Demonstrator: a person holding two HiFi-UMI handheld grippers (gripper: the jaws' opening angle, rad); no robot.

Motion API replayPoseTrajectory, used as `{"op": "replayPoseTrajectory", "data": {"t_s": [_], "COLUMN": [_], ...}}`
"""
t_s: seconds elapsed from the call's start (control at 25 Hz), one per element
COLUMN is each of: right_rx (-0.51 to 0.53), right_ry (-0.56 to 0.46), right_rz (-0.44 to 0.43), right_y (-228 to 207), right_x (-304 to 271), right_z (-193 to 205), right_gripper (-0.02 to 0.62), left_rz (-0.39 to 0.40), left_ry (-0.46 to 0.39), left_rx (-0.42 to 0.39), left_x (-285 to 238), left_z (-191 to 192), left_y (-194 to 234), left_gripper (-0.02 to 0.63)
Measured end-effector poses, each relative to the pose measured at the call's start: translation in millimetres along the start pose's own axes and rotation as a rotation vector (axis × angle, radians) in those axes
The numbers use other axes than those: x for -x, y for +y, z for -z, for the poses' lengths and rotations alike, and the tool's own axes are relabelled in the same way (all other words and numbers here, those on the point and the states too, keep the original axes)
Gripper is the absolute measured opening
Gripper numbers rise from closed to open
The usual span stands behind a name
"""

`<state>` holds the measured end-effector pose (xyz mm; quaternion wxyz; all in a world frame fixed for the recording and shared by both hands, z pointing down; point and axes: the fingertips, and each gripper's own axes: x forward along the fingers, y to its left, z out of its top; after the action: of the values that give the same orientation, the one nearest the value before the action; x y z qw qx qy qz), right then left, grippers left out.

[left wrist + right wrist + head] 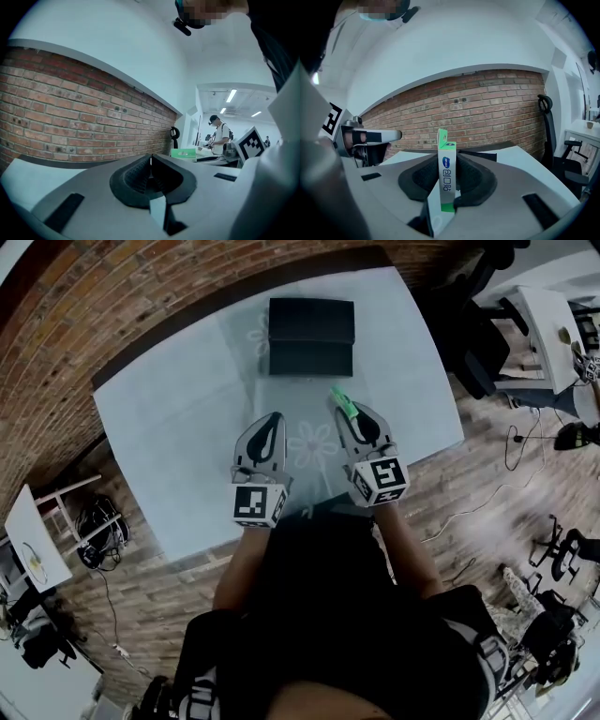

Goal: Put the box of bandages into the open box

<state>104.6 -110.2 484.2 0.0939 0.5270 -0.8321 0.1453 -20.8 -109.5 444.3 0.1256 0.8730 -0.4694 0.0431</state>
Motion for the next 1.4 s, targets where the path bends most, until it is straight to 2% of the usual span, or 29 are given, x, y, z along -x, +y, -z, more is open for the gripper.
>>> {"op": "replayPoseTrajectory", "data": {"t_s": [0.36,0.56,0.84,1.4], "right_rx": [0.097,0.147,0.268,0.648], "right_ry": [0.066,0.127,0.228,0.446], "right_rz": [-0.031,-0.053,-0.095,-0.158], "right_y": [-30.5,-42.2,-52.4,-68.5], "right_x": [-57.2,-83.2,-119.0,-163.2], "right_z": [7.6,23.6,48.5,110.3], "right_gripper": [0.103,0.103,0.103,0.101], "left_rz": [-0.017,-0.033,-0.039,-0.029], "left_ry": [0.022,0.035,0.055,0.083], "left_rx": [0.019,0.028,0.032,0.043], "left_x": [-40.3,-52.5,-68.2,-92.7], "left_z": [4.9,7.8,12.4,22.5], "left_y": [9.0,15.9,25.4,43.7], "left_gripper": [0.038,0.038,0.038,0.038]}}
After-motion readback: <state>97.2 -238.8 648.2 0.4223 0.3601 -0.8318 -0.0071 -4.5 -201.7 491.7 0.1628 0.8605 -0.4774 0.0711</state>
